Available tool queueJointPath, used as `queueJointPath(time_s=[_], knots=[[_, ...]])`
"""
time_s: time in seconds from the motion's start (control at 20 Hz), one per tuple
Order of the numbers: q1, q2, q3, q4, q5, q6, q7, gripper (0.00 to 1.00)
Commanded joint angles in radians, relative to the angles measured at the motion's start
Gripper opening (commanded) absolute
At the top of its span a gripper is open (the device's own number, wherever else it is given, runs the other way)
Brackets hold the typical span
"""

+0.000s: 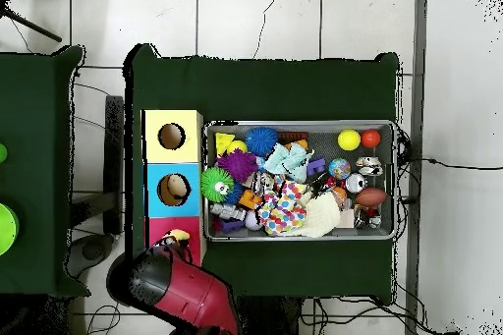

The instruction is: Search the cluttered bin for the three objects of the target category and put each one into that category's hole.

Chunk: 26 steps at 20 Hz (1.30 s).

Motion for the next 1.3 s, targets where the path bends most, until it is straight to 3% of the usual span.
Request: queueJointPath(time_s=[0.05,0.2,0.3,0.75,0.85,1.15,1.3], knots=[[0.039,0.064,0.021,-0.067,-0.012,0.066,0.226,0.0],[0.058,0.005,-0.055,-0.108,-0.073,0.234,0.237,0.0],[0.064,-0.01,-0.071,-0.122,-0.087,0.28,0.246,0.0],[0.062,0.002,-0.076,-0.129,-0.07,0.287,0.238,0.0],[0.063,0.011,-0.072,-0.132,-0.057,0.277,0.244,0.0],[0.031,0.083,0.012,-0.11,0.031,0.082,0.236,0.0],[0.024,0.101,0.032,-0.118,0.057,0.047,0.239,0.0]])
